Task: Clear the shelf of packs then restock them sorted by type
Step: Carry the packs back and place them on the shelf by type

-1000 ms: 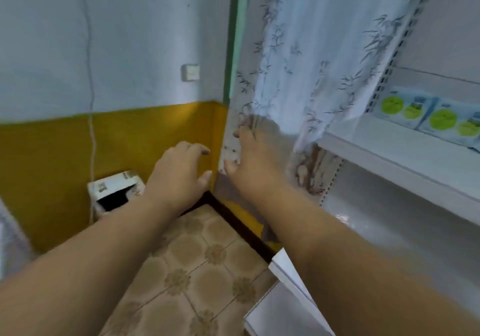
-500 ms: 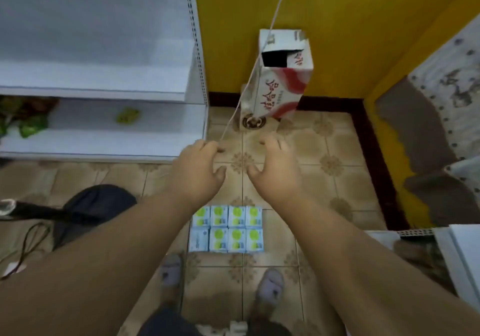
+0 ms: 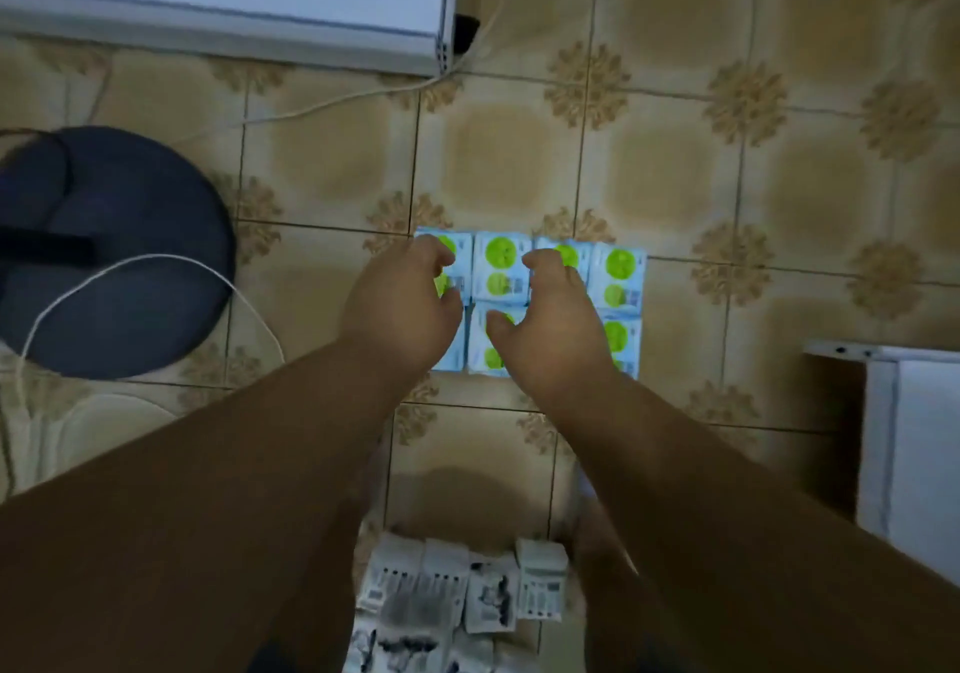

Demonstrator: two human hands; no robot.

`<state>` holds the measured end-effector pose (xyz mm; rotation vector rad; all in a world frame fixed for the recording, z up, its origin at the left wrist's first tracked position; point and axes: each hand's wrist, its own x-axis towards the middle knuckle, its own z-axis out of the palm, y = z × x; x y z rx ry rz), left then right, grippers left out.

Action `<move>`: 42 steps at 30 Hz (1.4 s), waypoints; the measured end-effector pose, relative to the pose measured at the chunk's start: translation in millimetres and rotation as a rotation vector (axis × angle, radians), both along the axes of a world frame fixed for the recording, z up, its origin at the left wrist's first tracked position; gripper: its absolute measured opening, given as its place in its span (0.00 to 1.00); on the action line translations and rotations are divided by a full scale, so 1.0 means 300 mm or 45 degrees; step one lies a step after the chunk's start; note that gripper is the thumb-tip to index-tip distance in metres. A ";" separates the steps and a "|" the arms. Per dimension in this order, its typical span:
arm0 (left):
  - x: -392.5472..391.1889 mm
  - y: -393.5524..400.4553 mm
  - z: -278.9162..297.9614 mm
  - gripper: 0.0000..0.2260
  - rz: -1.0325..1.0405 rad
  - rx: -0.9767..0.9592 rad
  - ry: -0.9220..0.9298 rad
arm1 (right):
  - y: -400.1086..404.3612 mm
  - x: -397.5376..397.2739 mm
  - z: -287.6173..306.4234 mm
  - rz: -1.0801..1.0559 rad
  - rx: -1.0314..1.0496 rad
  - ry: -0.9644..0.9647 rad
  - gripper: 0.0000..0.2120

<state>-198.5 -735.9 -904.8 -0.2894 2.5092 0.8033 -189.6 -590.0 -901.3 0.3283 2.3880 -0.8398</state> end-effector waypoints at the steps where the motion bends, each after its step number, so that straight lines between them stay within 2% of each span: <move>1: 0.004 -0.005 -0.100 0.15 0.047 0.010 -0.034 | -0.004 0.015 -0.103 -0.018 -0.004 -0.052 0.29; 5: 0.016 -0.015 -0.441 0.12 0.264 0.053 -0.134 | 0.015 0.014 -0.450 -0.110 -0.004 -0.176 0.32; 8: -0.006 -0.020 -0.620 0.13 0.339 0.012 -0.157 | 0.051 -0.048 -0.632 -0.153 0.041 -0.221 0.32; 12: -0.065 -0.039 -0.794 0.26 0.466 -0.182 -0.153 | 0.058 -0.119 -0.801 -0.228 0.026 -0.211 0.29; 15: -0.090 -0.042 -0.878 0.28 0.603 -0.067 -0.173 | 0.029 -0.153 -0.878 -0.419 -0.009 -0.165 0.28; 18: -0.105 -0.040 -0.900 0.20 0.662 0.042 -0.139 | 0.020 -0.191 -0.915 -0.636 -0.045 -0.122 0.19; 20: -0.115 -0.044 -0.887 0.15 0.679 0.135 -0.142 | 0.022 -0.206 -0.905 -0.650 -0.112 -0.108 0.14; 22: -0.119 -0.049 -0.834 0.13 0.710 0.174 -0.140 | 0.026 -0.207 -0.845 -0.642 -0.162 -0.091 0.14; 25: -0.120 -0.033 -0.671 0.12 0.809 0.196 -0.094 | 0.051 -0.198 -0.656 -0.713 -0.311 -0.049 0.11; 28: -0.115 0.004 -0.407 0.15 0.890 0.233 -0.105 | 0.093 -0.168 -0.360 -0.723 -0.372 0.007 0.08; 31: -0.125 0.086 -0.048 0.20 0.934 0.359 -0.129 | 0.171 -0.152 0.022 -0.759 -0.399 0.047 0.09; 33: -0.133 0.150 0.233 0.19 0.920 0.420 -0.120 | 0.236 -0.142 0.307 -0.727 -0.428 0.046 0.09; 35: -0.139 0.215 0.528 0.18 0.908 0.521 -0.088 | 0.310 -0.144 0.603 -0.637 -0.447 0.067 0.14; 38: -0.151 0.315 0.925 0.16 0.836 0.713 -0.035 | 0.420 -0.155 1.026 -0.590 -0.506 0.208 0.18; 42: -0.178 0.422 1.367 0.21 0.714 0.936 0.079 | 0.503 -0.135 1.496 -0.587 -0.561 0.463 0.20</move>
